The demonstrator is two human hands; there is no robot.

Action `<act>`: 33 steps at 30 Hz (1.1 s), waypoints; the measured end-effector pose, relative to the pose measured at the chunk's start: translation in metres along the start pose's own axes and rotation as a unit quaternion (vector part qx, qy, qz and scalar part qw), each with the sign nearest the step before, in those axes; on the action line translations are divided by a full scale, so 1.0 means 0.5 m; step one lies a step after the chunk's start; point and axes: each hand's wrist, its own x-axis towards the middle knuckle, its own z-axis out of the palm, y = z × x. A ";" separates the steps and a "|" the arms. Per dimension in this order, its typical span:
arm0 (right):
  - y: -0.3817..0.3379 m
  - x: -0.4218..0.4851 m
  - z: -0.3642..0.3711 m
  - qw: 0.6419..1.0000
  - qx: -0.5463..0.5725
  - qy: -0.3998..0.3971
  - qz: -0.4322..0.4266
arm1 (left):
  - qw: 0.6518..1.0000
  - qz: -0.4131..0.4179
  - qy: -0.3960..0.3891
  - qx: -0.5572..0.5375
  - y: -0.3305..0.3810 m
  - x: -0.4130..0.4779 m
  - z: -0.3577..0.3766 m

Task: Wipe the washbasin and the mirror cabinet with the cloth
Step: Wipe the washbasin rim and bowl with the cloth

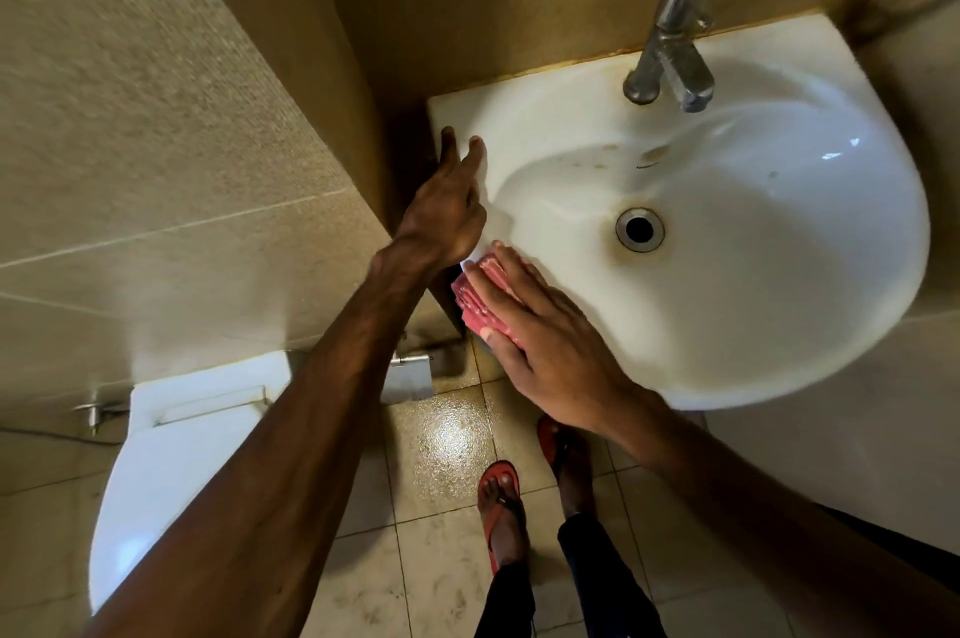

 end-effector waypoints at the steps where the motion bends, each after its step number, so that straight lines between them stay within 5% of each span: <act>1: -0.009 0.015 0.008 1.000 -0.008 0.015 0.009 | 1.000 -0.008 -0.010 -0.022 0.003 -0.001 -0.009; 11: -0.032 0.223 0.009 0.989 -0.041 0.141 -0.007 | 0.979 -0.096 0.099 -0.148 0.046 -0.050 -0.052; 17: -0.047 0.347 -0.025 0.982 -0.162 0.056 0.079 | 0.974 -0.113 0.095 -0.170 0.057 -0.056 -0.055; 23: -0.054 0.260 0.019 0.988 -0.101 0.084 0.077 | 0.981 -0.092 0.076 -0.155 0.048 -0.057 -0.047; 26: -0.063 0.185 0.027 0.988 -0.121 0.097 0.003 | 0.988 -0.093 0.045 -0.117 0.046 -0.060 -0.045; 33: -0.007 -0.010 0.013 0.985 -0.144 0.019 -0.094 | 0.998 -0.042 -0.042 0.009 0.031 -0.070 -0.034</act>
